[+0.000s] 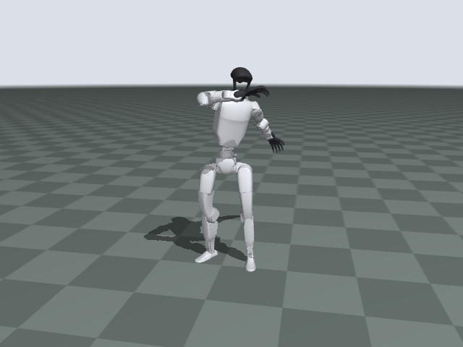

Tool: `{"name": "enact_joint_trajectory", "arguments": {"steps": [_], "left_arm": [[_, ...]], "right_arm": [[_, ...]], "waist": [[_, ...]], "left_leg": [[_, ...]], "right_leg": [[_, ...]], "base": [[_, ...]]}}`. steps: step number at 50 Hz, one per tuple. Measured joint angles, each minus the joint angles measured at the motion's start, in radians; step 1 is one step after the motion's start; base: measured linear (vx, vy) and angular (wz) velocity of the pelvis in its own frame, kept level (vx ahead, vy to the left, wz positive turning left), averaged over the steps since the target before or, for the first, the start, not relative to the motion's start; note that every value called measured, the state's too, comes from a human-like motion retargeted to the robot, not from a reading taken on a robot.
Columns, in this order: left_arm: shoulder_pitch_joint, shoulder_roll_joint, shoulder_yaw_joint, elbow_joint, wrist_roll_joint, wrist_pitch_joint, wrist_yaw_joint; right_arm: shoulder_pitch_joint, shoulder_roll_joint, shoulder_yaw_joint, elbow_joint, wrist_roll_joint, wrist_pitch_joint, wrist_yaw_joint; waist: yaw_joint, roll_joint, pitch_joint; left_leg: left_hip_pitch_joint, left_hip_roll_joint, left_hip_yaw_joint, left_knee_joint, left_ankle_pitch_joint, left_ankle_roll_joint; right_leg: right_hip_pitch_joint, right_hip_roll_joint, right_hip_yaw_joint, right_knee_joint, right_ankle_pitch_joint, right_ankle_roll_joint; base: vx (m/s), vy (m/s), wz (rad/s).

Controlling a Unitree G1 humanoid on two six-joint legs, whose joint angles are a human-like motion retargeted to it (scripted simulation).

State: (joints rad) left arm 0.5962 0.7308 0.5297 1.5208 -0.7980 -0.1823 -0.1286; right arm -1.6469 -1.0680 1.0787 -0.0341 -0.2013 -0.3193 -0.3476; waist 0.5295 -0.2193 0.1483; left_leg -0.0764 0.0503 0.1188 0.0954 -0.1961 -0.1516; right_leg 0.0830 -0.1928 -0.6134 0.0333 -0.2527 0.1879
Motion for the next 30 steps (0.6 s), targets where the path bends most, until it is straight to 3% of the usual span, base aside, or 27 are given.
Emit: {"name": "enact_joint_trajectory", "arguments": {"steps": [4,8,12,20,30], "left_arm": [[0.055,-0.012,-0.010,0.053,-0.034,0.001,0.018],[-0.018,-0.109,-0.154,0.077,-0.091,0.000,0.091],[-0.229,-0.246,-0.315,0.069,-0.172,-0.036,0.278],[-0.979,-0.527,-0.698,-0.017,-0.326,-0.121,0.759],[-1.961,-0.619,-0.728,-0.091,-0.374,-0.079,1.055]], "right_arm": [[-0.016,0.030,-0.002,0.006,0.003,0.000,-0.014],[-0.030,0.093,-0.012,0.009,0.002,0.011,-0.027],[-0.040,0.162,-0.018,0.006,0.000,0.023,-0.058],[-0.029,0.254,-0.004,0.025,-0.023,0.083,-0.162],[-0.101,0.240,0.067,0.039,-0.018,0.172,-0.204]], "waist": [[-0.023,-0.001,-0.001],[-0.077,-0.011,-0.016],[-0.141,-0.020,-0.045],[-0.268,-0.005,-0.118],[-0.375,0.028,-0.162]], "left_leg": [[0.007,-0.001,-0.001,-0.015,0.007,-0.001],[0.014,0.004,0.016,-0.021,0.008,-0.003],[0.016,0.013,0.045,-0.014,0.006,-0.008],[0.004,0.034,0.085,0.019,0.004,-0.023],[0.002,0.051,0.107,0.031,0.003,-0.034]], "right_leg": [[0.001,0.000,-0.003,0.001,0.000,-0.005],[-0.006,0.001,0.017,0.005,-0.001,-0.013],[-0.020,0.005,0.050,0.008,-0.001,-0.017],[-0.047,0.016,0.100,0.016,0.009,-0.017],[-0.070,0.024,0.127,0.039,0.024,-0.002]], "base": [[0.00,0.00,0.00],[-0.01,-0.01,-0.14],[-0.04,-0.01,-0.41],[-0.07,0.00,-0.33],[-0.03,0.01,-0.10]]}}
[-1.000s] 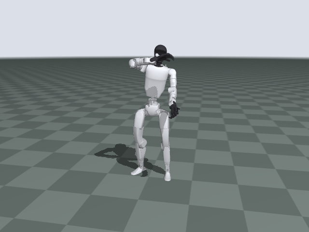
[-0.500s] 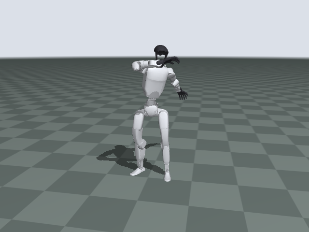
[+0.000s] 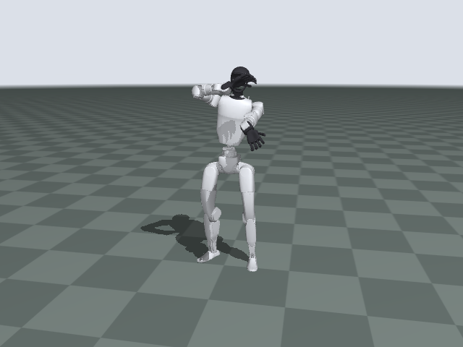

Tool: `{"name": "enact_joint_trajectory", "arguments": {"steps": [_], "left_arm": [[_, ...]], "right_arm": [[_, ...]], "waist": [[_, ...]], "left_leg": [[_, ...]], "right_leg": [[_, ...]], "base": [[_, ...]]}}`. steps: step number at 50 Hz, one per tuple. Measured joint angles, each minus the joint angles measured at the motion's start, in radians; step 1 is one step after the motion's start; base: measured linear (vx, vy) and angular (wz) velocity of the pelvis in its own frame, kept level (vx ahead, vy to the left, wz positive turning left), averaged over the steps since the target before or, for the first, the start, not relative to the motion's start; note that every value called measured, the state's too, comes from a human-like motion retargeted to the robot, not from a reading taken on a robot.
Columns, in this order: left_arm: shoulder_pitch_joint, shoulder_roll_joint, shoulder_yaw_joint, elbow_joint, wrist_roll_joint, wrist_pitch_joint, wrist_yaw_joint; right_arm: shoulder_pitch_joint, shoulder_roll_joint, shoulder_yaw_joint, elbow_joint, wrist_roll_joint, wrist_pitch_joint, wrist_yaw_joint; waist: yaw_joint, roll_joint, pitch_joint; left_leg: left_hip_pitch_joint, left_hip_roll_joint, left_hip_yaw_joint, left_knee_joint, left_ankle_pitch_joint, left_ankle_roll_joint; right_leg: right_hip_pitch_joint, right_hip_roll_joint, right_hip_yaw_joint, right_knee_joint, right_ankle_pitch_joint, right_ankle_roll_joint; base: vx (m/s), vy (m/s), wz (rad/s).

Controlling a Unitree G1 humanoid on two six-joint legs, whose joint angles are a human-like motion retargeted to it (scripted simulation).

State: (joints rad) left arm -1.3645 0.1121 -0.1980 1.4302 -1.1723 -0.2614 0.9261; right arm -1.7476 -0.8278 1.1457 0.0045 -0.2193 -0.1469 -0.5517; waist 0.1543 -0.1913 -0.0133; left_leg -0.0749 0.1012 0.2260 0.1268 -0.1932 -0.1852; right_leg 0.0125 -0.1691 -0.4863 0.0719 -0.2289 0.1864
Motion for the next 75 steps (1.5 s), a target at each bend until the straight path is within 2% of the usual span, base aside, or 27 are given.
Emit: {"name": "enact_joint_trajectory", "arguments": {"steps": [4,7,13,15,18,23,28,31,37,42,47,52,57,60,65,68,70,75], "left_arm": [[-0.198,-0.005,-0.024,0.013,-0.008,0.030,0.016],[-0.264,-0.015,-0.044,0.007,-0.004,0.043,-0.017],[-0.170,-0.056,-0.071,-0.042,0.033,0.023,-0.155],[-0.076,-0.065,-0.068,-0.076,0.034,0.001,-0.241],[0.148,-0.063,-0.065,-0.165,-0.009,-0.031,-0.457],[0.630,-0.009,-0.088,-0.319,-0.084,-0.019,-0.816],[1.091,0.092,-0.067,-0.287,-0.070,0.029,-0.948],[1.305,0.174,0.037,-0.164,-0.011,0.051,-0.986],[1.669,0.378,0.380,-0.004,0.160,0.066,-1.042],[1.907,0.503,0.612,0.031,0.278,0.054,-0.997],[2.000,0.553,0.755,0.087,0.274,0.050,-0.923],[1.928,0.537,0.793,0.129,0.182,0.039,-0.833],[1.679,0.482,0.719,0.165,0.069,0.016,-0.646],[1.443,0.432,0.599,0.170,0.001,-0.008,-0.484],[0.926,0.291,0.337,0.086,-0.092,-0.042,-0.249],[0.630,0.190,0.224,-0.004,-0.085,-0.074,-0.185],[0.430,0.134,0.168,-0.048,-0.061,-0.090,-0.148],[0.043,0.039,0.071,-0.050,-0.013,-0.063,-0.050]], "right_arm": [[-0.035,-0.007,0.011,0.005,0.021,0.019,-0.016],[-0.056,-0.016,0.013,0.012,0.037,0.028,-0.019],[-0.070,-0.051,0.004,0.022,0.028,0.016,0.008],[-0.067,-0.062,-0.005,0.024,0.018,0.005,0.026],[-0.051,-0.071,-0.023,0.020,0.007,-0.019,0.070],[-0.024,-0.080,-0.043,-0.007,-0.001,-0.066,0.129],[-0.010,-0.106,-0.044,-0.043,-0.010,-0.105,0.144],[-0.004,-0.132,-0.034,-0.052,-0.017,-0.130,0.146],[0.004,-0.195,-0.004,-0.024,-0.033,-0.166,0.153],[0.008,-0.222,0.015,0.019,-0.035,-0.177,0.147],[-0.002,-0.209,0.024,0.046,-0.030,-0.176,0.131],[-0.016,-0.160,0.012,0.048,-0.029,-0.165,0.108],[-0.019,-0.081,-0.015,0.041,-0.033,-0.139,0.071],[-0.008,-0.026,-0.030,0.045,-0.034,-0.117,0.046],[0.029,0.030,-0.026,0.074,-0.039,-0.061,0.030],[0.053,0.042,-0.016,0.086,-0.048,-0.043,0.038],[0.044,0.036,-0.003,0.088,-0.055,-0.037,0.043],[0.019,0.025,0.018,0.079,-0.042,-0.010,0.024]], "waist": [[-0.012,0.011,-0.010],[-0.011,0.014,-0.012],[0.013,0.015,-0.001],[0.020,0.015,0.009],[0.028,0.015,0.025],[0.042,0.009,0.059],[0.083,-0.004,0.107],[0.126,-0.011,0.136],[0.238,-0.010,0.188],[0.313,0.002,0.210],[0.339,0.010,0.217],[0.320,0.003,0.220],[0.260,-0.014,0.210],[0.208,-0.019,0.193],[0.134,-0.015,0.155],[0.092,-0.014,0.123],[0.067,-0.013,0.124],[0.009,-0.009,0.110]], "left_leg": [[0.002,-0.001,0.012,0.006,-0.004,0.000],[0.001,-0.003,0.019,0.016,-0.009,0.000],[-0.004,-0.006,0.010,0.035,-0.016,-0.013],[-0.004,-0.006,0.002,0.039,-0.018,-0.018],[-0.005,-0.007,-0.014,0.040,-0.020,-0.021],[-0.007,-0.011,-0.043,0.026,-0.018,-0.014],[-0.007,-0.022,-0.065,0.000,-0.009,-0.002],[-0.005,-0.030,-0.075,-0.018,-0.001,0.004],[-0.004,-0.046,-0.089,-0.046,0.012,0.017],[-0.009,-0.056,-0.092,-0.057,0.019,0.029],[-0.010,-0.061,-0.079,-0.065,0.024,0.034],[-0.003,-0.058,-0.046,-0.069,0.024,0.033],[0.002,-0.047,-0.009,-0.055,0.018,0.026],[-0.001,-0.040,0.004,-0.041,0.016,0.019],[-0.015,-0.032,-0.003,-0.022,0.017,0.007],[-0.023,-0.029,-0.019,-0.024,0.022,-0.004],[-0.024,-0.027,-0.029,-0.027,0.023,-0.014],[-0.020,-0.026,-0.047,-0.043,0.029,-0.026]], "right_leg": [[-0.001,-0.001,0.013,-0.006,0.004,0.004],[0.002,-0.003,0.020,-0.014,0.006,0.004],[0.014,-0.006,0.015,-0.021,0.002,-0.004],[0.018,-0.007,0.008,-0.016,-0.002,-0.009],[0.022,-0.008,-0.005,-0.003,-0.010,-0.018],[0.021,-0.013,-0.031,0.019,-0.022,-0.032],[0.023,-0.018,-0.056,0.021,-0.027,-0.037],[0.029,-0.021,-0.071,0.011,-0.026,-0.031],[0.040,-0.026,-0.100,-0.015,-0.018,-0.008],[0.041,-0.032,-0.113,-0.029,-0.009,0.003],[0.033,-0.036,-0.106,-0.037,-0.002,0.004],[0.020,-0.035,-0.070,-0.040,0.003,0.000],[0.006,-0.030,-0.024,-0.042,0.009,-0.003],[0.002,-0.025,-0.007,-0.045,0.014,0.000],[0.002,-0.017,-0.011,-0.050,0.026,0.008],[0.001,-0.012,-0.025,-0.049,0.031,0.011],[0.003,-0.010,-0.036,-0.045,0.030,0.007],[0.003,-0.010,-0.055,-0.025,0.025,0.003]], "base": [[0.01,0.02,-0.14],[0.00,0.00,0.00],[0.00,0.00,0.00],[-0.01,0.01,0.20],[-0.01,0.01,0.27],[0.00,0.00,0.31],[0.01,0.00,0.28],[0.02,0.00,0.25],[0.02,0.00,0.21],[0.00,0.00,0.00],[0.00,0.00,-0.04],[-0.02,0.01,-0.34],[-0.03,0.00,-0.45],[-0.05,0.01,-0.29],[-0.06,0.01,0.00],[-0.05,0.02,0.22],[-0.05,0.02,0.26],[-0.02,0.02,0.13]]}}
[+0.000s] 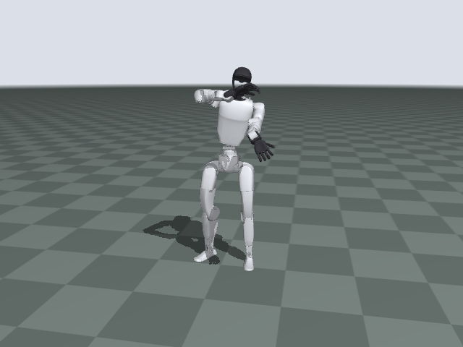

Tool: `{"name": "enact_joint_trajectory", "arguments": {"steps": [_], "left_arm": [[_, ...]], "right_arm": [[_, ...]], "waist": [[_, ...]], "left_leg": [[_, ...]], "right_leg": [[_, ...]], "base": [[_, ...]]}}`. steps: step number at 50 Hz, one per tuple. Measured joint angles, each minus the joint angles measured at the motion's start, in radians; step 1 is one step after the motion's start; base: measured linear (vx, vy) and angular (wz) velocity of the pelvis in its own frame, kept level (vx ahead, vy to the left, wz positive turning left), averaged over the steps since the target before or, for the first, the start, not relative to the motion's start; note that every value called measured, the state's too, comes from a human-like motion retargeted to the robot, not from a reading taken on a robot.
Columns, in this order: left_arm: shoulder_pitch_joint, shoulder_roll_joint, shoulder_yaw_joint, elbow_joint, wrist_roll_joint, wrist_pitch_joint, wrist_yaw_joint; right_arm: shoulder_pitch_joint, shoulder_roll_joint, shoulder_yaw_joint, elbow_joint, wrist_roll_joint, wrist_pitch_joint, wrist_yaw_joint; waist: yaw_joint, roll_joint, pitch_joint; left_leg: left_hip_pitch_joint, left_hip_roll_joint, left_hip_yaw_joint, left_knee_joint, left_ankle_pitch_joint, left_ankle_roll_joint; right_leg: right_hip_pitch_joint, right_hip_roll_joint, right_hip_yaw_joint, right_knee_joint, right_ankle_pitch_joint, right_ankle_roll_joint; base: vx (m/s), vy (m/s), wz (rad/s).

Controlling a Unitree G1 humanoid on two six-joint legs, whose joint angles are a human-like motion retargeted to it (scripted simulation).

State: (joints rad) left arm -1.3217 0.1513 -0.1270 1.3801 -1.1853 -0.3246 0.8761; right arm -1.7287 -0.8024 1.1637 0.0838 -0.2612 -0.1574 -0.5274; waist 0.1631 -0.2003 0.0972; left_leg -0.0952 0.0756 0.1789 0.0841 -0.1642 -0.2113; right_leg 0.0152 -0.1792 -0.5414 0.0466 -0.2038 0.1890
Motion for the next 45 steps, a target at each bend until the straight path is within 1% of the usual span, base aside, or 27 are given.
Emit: {"name": "enact_joint_trajectory", "arguments": {"steps": [3,6,9,12,15,18,20,22,25,27,29,35,39,42,45], "left_arm": [[-0.153,-0.029,-0.034,0.030,0.003,0.030,0.041],[-0.234,-0.047,-0.060,0.055,0.015,0.046,0.060],[-0.239,-0.059,-0.074,0.063,0.029,0.051,0.048],[-0.164,-0.063,-0.080,0.048,0.029,0.044,-0.017],[-0.003,-0.054,-0.095,0.003,0.026,0.025,-0.144],[0.230,-0.026,-0.116,-0.069,0.010,0.013,-0.345],[0.407,0.009,-0.124,-0.113,0.002,0.028,-0.508],[0.585,0.056,-0.119,-0.132,0.014,0.057,-0.638],[0.835,0.138,-0.082,-0.107,0.063,0.096,-0.725],[0.988,0.197,-0.023,-0.057,0.096,0.111,-0.722],[1.120,0.257,0.065,0.005,0.124,0.125,-0.715],[1.513,0.474,0.437,0.123,0.224,0.156,-0.744],[1.741,0.599,0.647,0.171,0.296,0.180,-0.746],[1.868,0.662,0.765,0.210,0.341,0.198,-0.726],[1.941,0.688,0.837,0.238,0.365,0.213,-0.706]], "right_arm": [[-0.020,-0.006,0.005,-0.003,0.016,0.016,-0.017],[-0.039,-0.014,0.010,-0.002,0.028,0.022,-0.031],[-0.050,-0.026,0.012,0.002,0.035,0.020,-0.034],[-0.053,-0.040,0.011,0.006,0.033,0.014,-0.019],[-0.048,-0.053,0.006,0.008,0.027,0.003,0.009],[-0.030,-0.056,-0.006,0.009,0.029,-0.014,0.051],[-0.010,-0.051,-0.017,0.010,0.041,-0.026,0.088],[0.015,-0.040,-0.026,0.012,0.058,-0.039,0.121],[0.052,-0.023,-0.035,0.016,0.071,-0.058,0.154],[0.079,-0.013,-0.039,0.024,0.071,-0.071,0.166],[0.097,-0.015,-0.039,0.035,0.062,-0.081,0.178],[0.155,-0.025,-0.048,0.093,0.021,-0.106,0.204],[0.176,-0.028,-0.042,0.135,0.003,-0.108,0.197],[0.178,-0.016,-0.030,0.164,-0.007,-0.106,0.181],[0.172,0.016,-0.023,0.191,-0.023,-0.101,0.163]], "waist": [[-0.020,0.001,-0.003],[-0.024,0.001,-0.004],[-0.017,-0.001,-0.004],[-0.003,-0.001,-0.004],[0.011,0.000,-0.003],[0.023,0.000,0.001],[0.031,-0.002,0.006],[0.042,-0.007,0.012],[0.072,-0.016,0.029],[0.104,-0.023,0.040],[0.150,-0.025,0.063],[0.307,-0.022,0.119],[0.398,-0.015,0.141],[0.445,-0.011,0.149],[0.471,-0.010,0.155]], "left_leg": [[0.003,0.000,-0.003,-0.004,0.000,-0.002],[0.005,-0.001,-0.001,0.000,-0.003,-0.002],[0.006,-0.003,0.000,0.009,-0.008,-0.003],[0.005,-0.006,-0.001,0.020,-0.014,-0.004],[0.003,-0.009,-0.008,0.030,-0.020,-0.005],[0.001,-0.013,-0.020,0.034,-0.025,-0.005],[0.001,-0.015,-0.030,0.033,-0.027,-0.004],[0.002,-0.018,-0.038,0.030,-0.028,0.000],[0.006,-0.022,-0.049,0.021,-0.028,0.007],[0.008,-0.026,-0.055,0.015,-0.028,0.015],[0.010,-0.029,-0.060,0.011,-0.028,0.021],[0.011,-0.041,-0.078,0.009,-0.030,0.043],[0.007,-0.048,-0.090,0.009,-0.029,0.055],[0.005,-0.052,-0.096,0.006,-0.027,0.060],[0.006,-0.053,-0.096,0.003,-0.025,0.064]], "right_leg": [[-0.003,-0.003,-0.002,0.013,-0.004,-0.002],[-0.004,-0.007,0.000,0.022,-0.007,-0.005],[-0.002,-0.011,0.003,0.026,-0.009,-0.007],[0.002,-0.015,0.003,0.027,-0.011,-0.011],[0.006,-0.019,-0.002,0.033,-0.016,-0.017],[0.008,-0.025,-0.012,0.046,-0.024,-0.025],[0.008,-0.029,-0.019,0.058,-0.031,-0.032],[0.007,-0.034,-0.027,0.071,-0.039,-0.038],[0.007,-0.041,-0.037,0.089,-0.050,-0.044],[0.007,-0.045,-0.044,0.097,-0.055,-0.044],[0.009,-0.049,-0.051,0.101,-0.059,-0.044],[0.021,-0.059,-0.075,0.102,-0.059,-0.033],[0.028,-0.064,-0.093,0.098,-0.053,-0.027],[0.031,-0.067,-0.103,0.096,-0.049,-0.024],[0.030,-0.068,-0.105,0.095,-0.047,-0.024]], "base": [[0.00,0.00,0.00],[0.00,0.00,0.00],[0.00,0.00,0.00],[0.00,0.00,0.00],[0.00,0.00,0.00],[0.02,0.02,0.14],[0.03,0.02,0.24],[0.04,0.02,0.24],[0.04,0.01,0.21],[0.05,0.00,0.19],[0.05,0.00,0.18],[0.05,0.00,0.20],[0.04,0.01,0.23],[0.01,0.00,0.06],[0.00,0.00,0.00]]}}
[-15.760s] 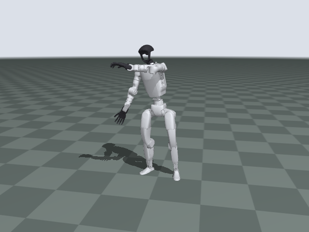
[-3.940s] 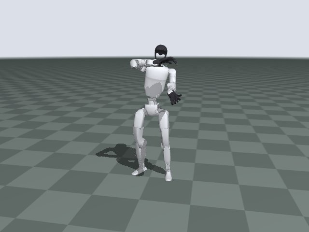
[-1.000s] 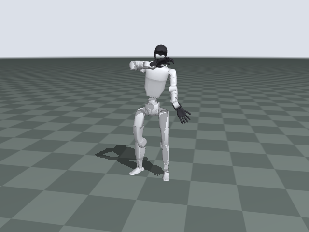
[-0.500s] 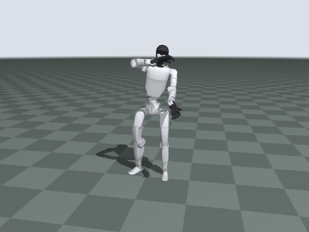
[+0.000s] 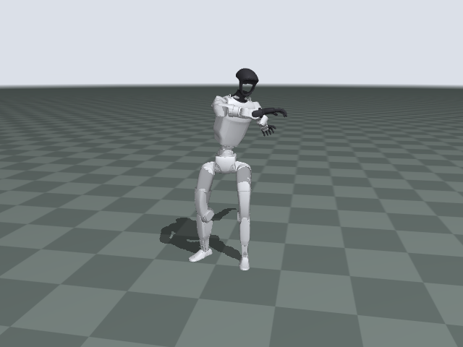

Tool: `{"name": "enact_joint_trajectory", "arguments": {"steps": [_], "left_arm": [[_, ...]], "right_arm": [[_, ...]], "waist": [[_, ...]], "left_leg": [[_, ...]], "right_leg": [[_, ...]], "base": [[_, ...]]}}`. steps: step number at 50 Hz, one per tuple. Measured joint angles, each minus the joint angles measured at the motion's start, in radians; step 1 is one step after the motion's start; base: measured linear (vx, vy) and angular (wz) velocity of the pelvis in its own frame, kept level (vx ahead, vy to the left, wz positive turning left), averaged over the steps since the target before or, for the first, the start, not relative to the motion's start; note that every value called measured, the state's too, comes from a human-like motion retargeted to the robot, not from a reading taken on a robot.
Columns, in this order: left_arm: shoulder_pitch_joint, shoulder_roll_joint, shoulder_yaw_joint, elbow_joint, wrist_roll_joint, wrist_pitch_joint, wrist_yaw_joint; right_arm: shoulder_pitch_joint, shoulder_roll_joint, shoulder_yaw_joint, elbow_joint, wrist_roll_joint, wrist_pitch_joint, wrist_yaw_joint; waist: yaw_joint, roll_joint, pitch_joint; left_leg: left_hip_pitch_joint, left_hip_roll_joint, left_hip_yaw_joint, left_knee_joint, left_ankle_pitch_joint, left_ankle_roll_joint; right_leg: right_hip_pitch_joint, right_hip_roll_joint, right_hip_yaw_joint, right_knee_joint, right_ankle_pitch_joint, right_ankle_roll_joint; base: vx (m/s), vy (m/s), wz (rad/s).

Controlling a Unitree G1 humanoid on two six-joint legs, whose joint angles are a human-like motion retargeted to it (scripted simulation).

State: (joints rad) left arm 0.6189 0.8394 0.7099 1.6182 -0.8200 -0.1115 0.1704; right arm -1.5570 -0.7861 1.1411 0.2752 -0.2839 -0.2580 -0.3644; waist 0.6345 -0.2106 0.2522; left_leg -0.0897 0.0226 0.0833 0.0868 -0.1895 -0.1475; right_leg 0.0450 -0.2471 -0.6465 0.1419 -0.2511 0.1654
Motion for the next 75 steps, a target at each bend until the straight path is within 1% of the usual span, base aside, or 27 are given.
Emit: {"name": "enact_joint_trajectory", "arguments": {"steps": [2,5,8,10,13,16,19,22,25,27,29,30,33,37,40,42,46,47,49,50,53,58,61,64,67,70,75], "left_arm": [[0.006,-0.006,0.015,0.006,-0.005,0.007,0.006],[-0.044,-0.040,-0.006,0.002,-0.042,0.015,0.012],[-0.178,-0.097,-0.095,-0.007,-0.097,0.020,0.026],[-0.307,-0.149,-0.200,-0.013,-0.129,0.020,0.047],[-0.577,-0.265,-0.437,-0.033,-0.173,0.010,0.125],[-0.878,-0.424,-0.660,-0.098,-0.219,-0.005,0.232],[-1.183,-0.599,-0.788,-0.188,-0.256,-0.026,0.313],[-1.488,-0.751,-0.829,-0.232,-0.276,-0.037,0.398],[-1.780,-0.854,-0.825,-0.207,-0.310,-0.032,0.548],[-1.940,-0.889,-0.811,-0.181,-0.329,-0.028,0.649],[-2.059,-0.907,-0.805,-0.165,-0.333,-0.027,0.714],[-2.105,-0.913,-0.807,-0.161,-0.329,-0.026,0.734],[-2.143,-0.919,-0.835,-0.168,-0.310,-0.027,0.731],[-2.064,-0.908,-0.877,-0.176,-0.302,-0.020,0.650],[-1.921,-0.887,-0.901,-0.176,-0.310,-0.014,0.536],[-1.785,-0.863,-0.914,-0.189,-0.314,-0.020,0.412],[-1.446,-0.780,-0.908,-0.243,-0.279,-0.040,0.113],[-1.353,-0.751,-0.894,-0.255,-0.262,-0.045,0.056],[-1.169,-0.684,-0.845,-0.263,-0.221,-0.048,-0.006],[-1.079,-0.648,-0.814,-0.260,-0.200,-0.047,-0.020],[-0.827,-0.522,-0.670,-0.207,-0.144,-0.033,0.001],[-0.447,-0.283,-0.337,-0.091,-0.049,-0.011,0.039],[-0.244,-0.156,-0.168,-0.048,0.000,-0.007,0.048],[-0.087,-0.053,-0.019,0.003,0.179,-0.016,0.024],[0.035,-0.002,0.037,0.024,0.225,-0.019,0.019],[0.096,0.014,0.068,0.036,0.240,-0.014,0.026],[0.028,-0.011,0.098,0.024,0.211,0.009,0.061]], "right_arm": [[-0.007,0.034,-0.001,0.019,-0.015,0.006,-0.010],[-0.018,0.098,-0.009,0.047,-0.043,0.017,-0.020],[-0.025,0.170,-0.021,0.070,-0.072,0.031,-0.027],[-0.025,0.215,-0.028,0.079,-0.091,0.041,-0.030],[-0.017,0.257,-0.022,0.092,-0.122,0.057,-0.040],[0.002,0.262,0.001,0.106,-0.152,0.080,-0.051],[0.020,0.244,0.032,0.129,-0.181,0.102,-0.049],[0.025,0.209,0.064,0.143,-0.205,0.122,-0.059],[0.016,0.170,0.082,0.142,-0.205,0.155,-0.113],[0.002,0.144,0.085,0.138,-0.194,0.174,-0.154],[-0.017,0.121,0.086,0.135,-0.179,0.185,-0.181],[-0.028,0.110,0.087,0.134,-0.172,0.188,-0.190],[-0.054,0.086,0.091,0.141,-0.156,0.190,-0.194],[-0.084,0.053,0.090,0.154,-0.145,0.191,-0.176],[-0.084,0.033,0.080,0.159,-0.142,0.184,-0.150],[-0.076,0.024,0.071,0.155,-0.141,0.168,-0.119],[-0.057,0.003,0.056,0.130,-0.161,0.110,-0.042],[-0.052,-0.001,0.052,0.123,-0.167,0.094,-0.028],[-0.041,-0.006,0.044,0.106,-0.171,0.069,-0.012],[-0.035,-0.009,0.040,0.097,-0.170,0.059,-0.008],[-0.022,-0.024,0.027,0.067,-0.151,0.038,-0.017],[-0.012,-0.083,0.016,0.005,-0.114,0.004,-0.046],[-0.016,-0.130,0.022,-0.033,-0.084,-0.013,-0.064],[-0.023,-0.159,0.025,-0.044,-0.052,-0.059,-0.049],[-0.049,-0.182,0.039,-0.067,-0.021,-0.075,-0.061],[-0.077,-0.188,0.047,-0.091,0.006,-0.078,-0.075],[-0.103,-0.159,0.018,-0.124,0.016,-0.056,-0.081]], "waist": [[0.006,-0.004,0.002],[-0.002,-0.016,0.001],[-0.030,-0.032,-0.010],[-0.058,-0.040,-0.022],[-0.105,-0.040,-0.045],[-0.150,-0.030,-0.072],[-0.195,-0.020,-0.103],[-0.237,-0.010,-0.133],[-0.272,0.000,-0.157],[-0.287,0.005,-0.166],[-0.297,0.012,-0.171],[-0.300,0.015,-0.173],[-0.303,0.023,-0.182],[-0.297,0.030,-0.179],[-0.294,0.035,-0.176],[-0.296,0.038,-0.174],[-0.291,0.042,-0.163],[-0.288,0.042,-0.160],[-0.277,0.041,-0.153],[-0.270,0.040,-0.148],[-0.236,0.039,-0.132],[-0.157,0.043,-0.104],[-0.111,0.051,-0.091],[-0.075,0.059,-0.064],[-0.059,0.066,-0.060],[-0.056,0.066,-0.061],[-0.072,0.050,-0.067]], "left_leg": [[0.001,0.001,0.005,-0.001,-0.001,0.001],[0.002,0.003,0.016,0.001,-0.003,0.000],[0.002,0.007,0.027,0.008,-0.008,-0.004],[0.000,0.010,0.031,0.015,-0.011,-0.009],[-0.009,0.014,0.026,0.027,-0.014,-0.020],[-0.015,0.016,0.008,0.031,-0.013,-0.034],[-0.020,0.016,-0.016,0.025,-0.007,-0.053],[-0.020,0.016,-0.038,0.004,0.004,-0.075],[-0.014,0.014,-0.049,-0.025,0.019,-0.092],[-0.008,0.012,-0.048,-0.043,0.028,-0.098],[-0.003,0.011,-0.042,-0.055,0.033,-0.101],[-0.001,0.010,-0.038,-0.059,0.034,-0.101],[0.003,0.008,-0.027,-0.054,0.030,-0.098],[0.003,0.004,-0.017,-0.026,0.014,-0.092],[0.000,0.001,-0.020,-0.001,0.000,-0.091],[-0.001,-0.001,-0.026,0.011,-0.006,-0.092],[-0.001,-0.007,-0.040,0.021,-0.015,-0.096],[-0.001,-0.009,-0.042,0.021,-0.015,-0.095],[0.001,-0.013,-0.046,0.016,-0.015,-0.091],[0.003,-0.015,-0.047,0.013,-0.015,-0.088],[0.006,-0.023,-0.049,0.003,-0.012,-0.075],[0.008,-0.036,-0.054,-0.007,-0.007,-0.054],[0.009,-0.042,-0.062,-0.011,-0.004,-0.046],[0.020,-0.043,-0.056,-0.004,-0.019,-0.052],[0.022,-0.044,-0.063,-0.008,-0.016,-0.051],[0.023,-0.045,-0.062,-0.012,-0.014,-0.049],[0.022,-0.041,-0.039,-0.006,-0.020,-0.047]], "right_leg": [[-0.003,0.000,0.005,0.001,-0.001,-0.001],[-0.009,0.000,0.018,0.004,-0.003,-0.006],[-0.015,0.001,0.033,0.009,-0.008,-0.013],[-0.019,0.002,0.040,0.014,-0.012,-0.018],[-0.024,0.002,0.040,0.025,-0.019,-0.024],[-0.023,0.003,0.025,0.038,-0.025,-0.030],[-0.022,0.003,0.001,0.053,-0.030,-0.033],[-0.022,0.002,-0.024,0.067,-0.034,-0.033],[-0.025,0.000,-0.039,0.073,-0.034,-0.029],[-0.028,-0.002,-0.040,0.074,-0.032,-0.025],[-0.031,-0.004,-0.036,0.073,-0.030,-0.020],[-0.033,-0.005,-0.033,0.073,-0.028,-0.018],[-0.034,-0.008,-0.019,0.069,-0.024,-0.013],[-0.032,-0.015,-0.003,0.078,-0.028,-0.017],[-0.025,-0.021,-0.001,0.088,-0.034,-0.023],[-0.020,-0.024,-0.004,0.094,-0.038,-0.028],[-0.010,-0.030,-0.016,0.101,-0.048,-0.037],[-0.008,-0.032,-0.019,0.102,-0.050,-0.038],[-0.006,-0.035,-0.023,0.104,-0.053,-0.039],[-0.005,-0.037,-0.025,0.104,-0.054,-0.040],[-0.004,-0.045,-0.029,0.103,-0.055,-0.036],[0.001,-0.056,-0.040,0.097,-0.050,-0.022],[0.008,-0.059,-0.051,0.092,-0.044,-0.015],[0.033,-0.060,-0.076,0.085,-0.049,-0.035],[0.040,-0.058,-0.085,0.079,-0.041,-0.034],[0.039,-0.058,-0.084,0.077,-0.037,-0.031],[0.023,-0.061,-0.059,0.083,-0.041,-0.029]], "base": [[0.00,0.00,0.00],[-0.01,-0.01,-0.13],[-0.02,-0.01,-0.21],[0.00,0.00,0.00],[-0.02,0.00,0.03],[-0.06,0.01,0.24],[-0.06,0.02,0.38],[-0.05,0.03,0.37],[-0.02,0.03,0.16],[0.00,0.00,0.00],[0.00,0.00,0.00],[0.02,0.04,-0.20],[0.03,0.04,-0.23],[0.02,0.02,-0.10],[0.05,0.03,0.01],[0.05,0.03,0.12],[0.05,0.02,0.18],[0.06,0.02,0.16],[0.06,0.02,0.13],[0.06,0.02,0.10],[0.06,0.02,0.07],[0.06,0.01,0.10],[0.06,0.01,0.18],[0.04,0.00,0.19],[0.00,0.00,0.00],[0.00,0.00,0.00],[0.00,-0.02,-0.21]]}}
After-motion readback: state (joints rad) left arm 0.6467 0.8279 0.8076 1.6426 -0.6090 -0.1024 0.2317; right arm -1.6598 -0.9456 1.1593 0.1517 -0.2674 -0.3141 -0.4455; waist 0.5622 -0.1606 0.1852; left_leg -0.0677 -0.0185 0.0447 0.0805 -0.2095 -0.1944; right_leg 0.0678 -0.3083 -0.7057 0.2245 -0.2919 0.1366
